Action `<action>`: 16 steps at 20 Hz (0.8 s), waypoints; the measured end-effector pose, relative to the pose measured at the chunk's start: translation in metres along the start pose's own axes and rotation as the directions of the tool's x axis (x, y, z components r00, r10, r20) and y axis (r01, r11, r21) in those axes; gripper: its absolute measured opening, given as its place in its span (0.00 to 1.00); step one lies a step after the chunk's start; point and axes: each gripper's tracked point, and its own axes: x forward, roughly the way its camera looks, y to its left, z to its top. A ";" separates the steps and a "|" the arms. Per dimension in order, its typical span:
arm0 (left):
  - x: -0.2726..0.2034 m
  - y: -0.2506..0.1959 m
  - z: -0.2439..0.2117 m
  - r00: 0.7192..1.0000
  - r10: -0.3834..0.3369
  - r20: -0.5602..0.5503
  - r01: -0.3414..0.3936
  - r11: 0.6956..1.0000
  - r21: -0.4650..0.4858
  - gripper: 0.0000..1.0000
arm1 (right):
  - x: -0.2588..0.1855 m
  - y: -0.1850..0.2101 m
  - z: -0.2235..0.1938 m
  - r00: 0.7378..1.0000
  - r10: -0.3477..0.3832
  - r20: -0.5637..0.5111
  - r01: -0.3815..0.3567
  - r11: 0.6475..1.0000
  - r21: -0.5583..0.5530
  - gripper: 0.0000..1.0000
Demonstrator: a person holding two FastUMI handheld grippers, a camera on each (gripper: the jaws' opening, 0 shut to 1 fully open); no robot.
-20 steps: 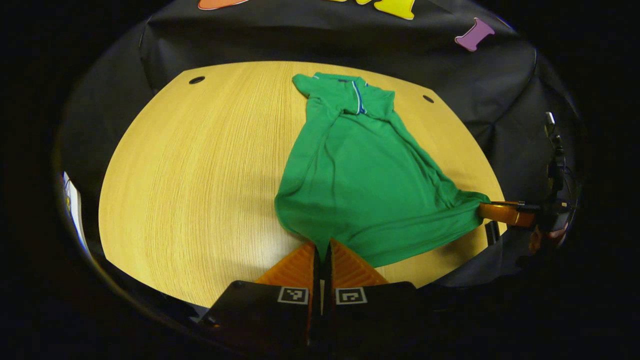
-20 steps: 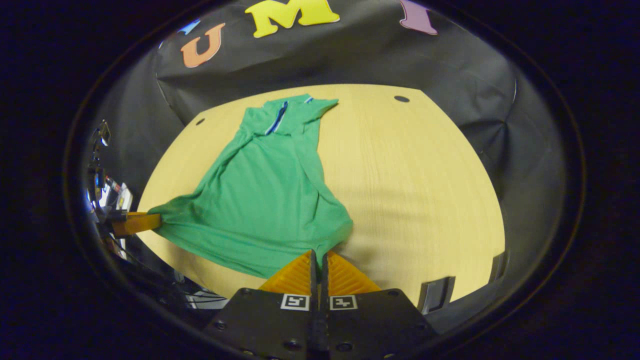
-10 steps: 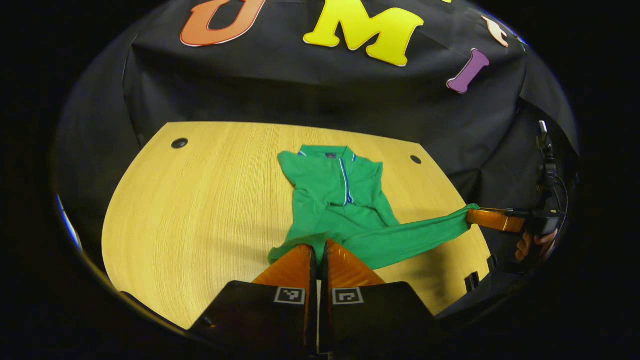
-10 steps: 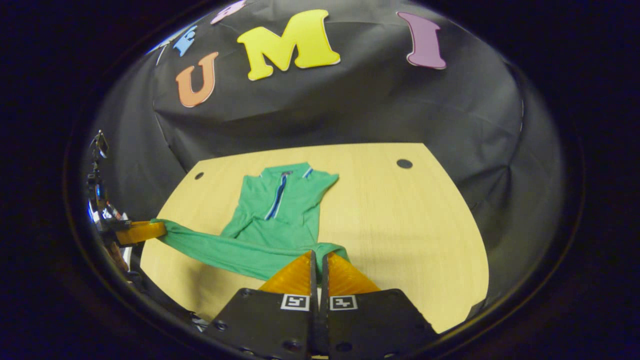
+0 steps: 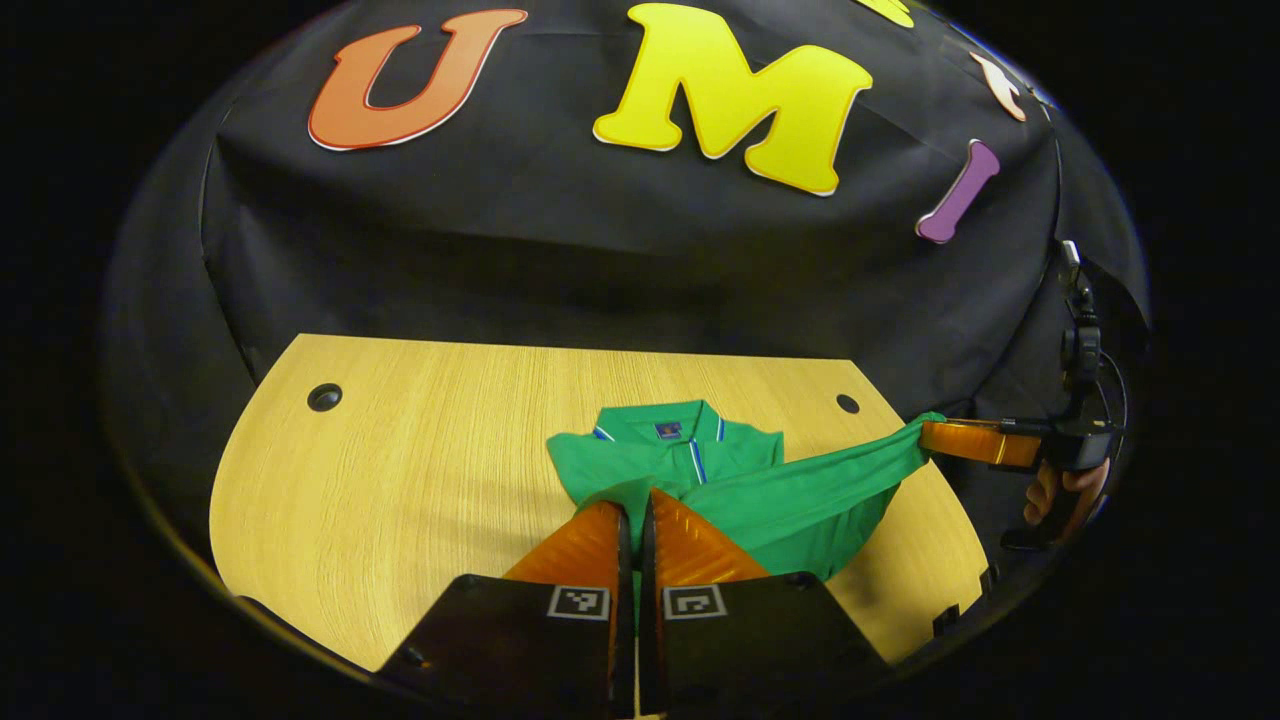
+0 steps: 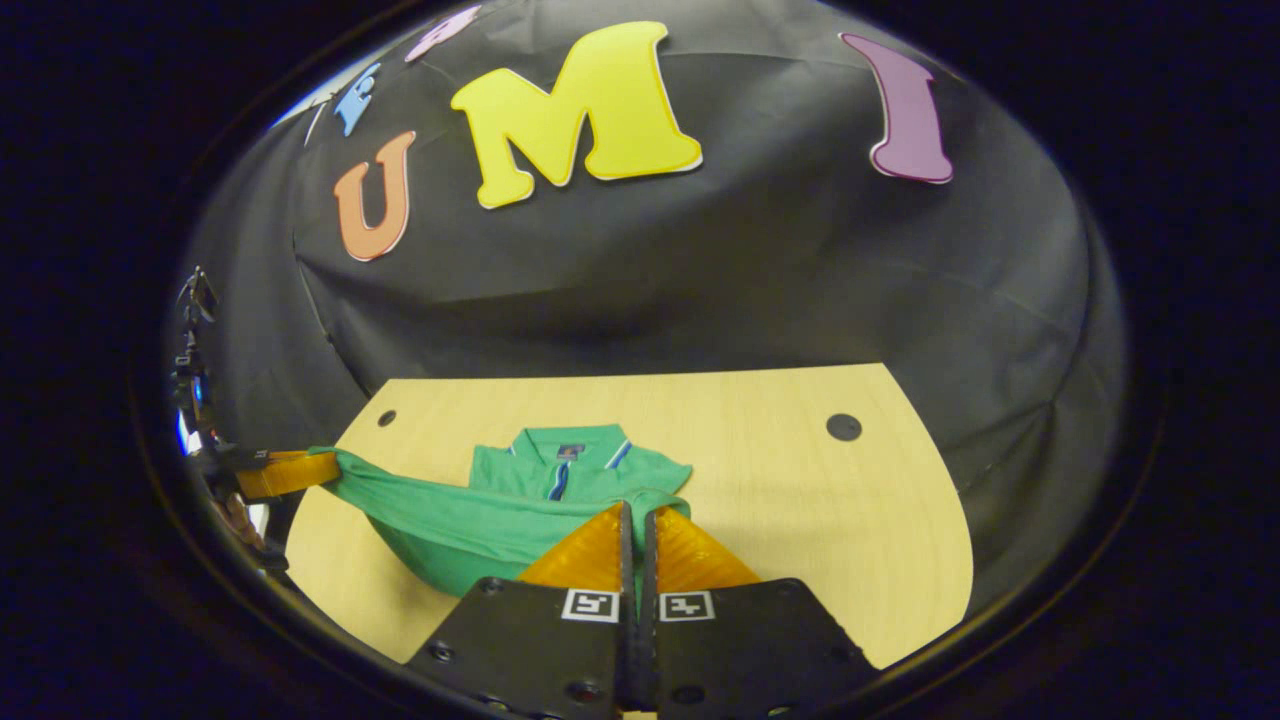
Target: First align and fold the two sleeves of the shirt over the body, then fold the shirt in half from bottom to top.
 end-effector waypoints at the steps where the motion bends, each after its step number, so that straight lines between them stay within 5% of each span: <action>1: 0.011 0.002 0.009 1.000 0.004 0.008 -0.004 1.000 -0.003 0.07 | 0.010 0.001 0.010 1.000 0.007 0.005 -0.007 1.000 -0.006 0.00; 8: 0.082 0.020 0.054 0.998 0.025 0.059 -0.023 0.999 -0.044 0.07 | 0.081 -0.003 0.063 0.999 0.027 0.026 -0.026 0.999 -0.041 0.00; 16: 0.153 0.056 0.029 0.994 0.103 0.025 -0.101 0.990 -0.100 0.08 | 0.152 -0.017 0.039 0.998 0.041 -0.043 -0.043 0.998 -0.038 0.00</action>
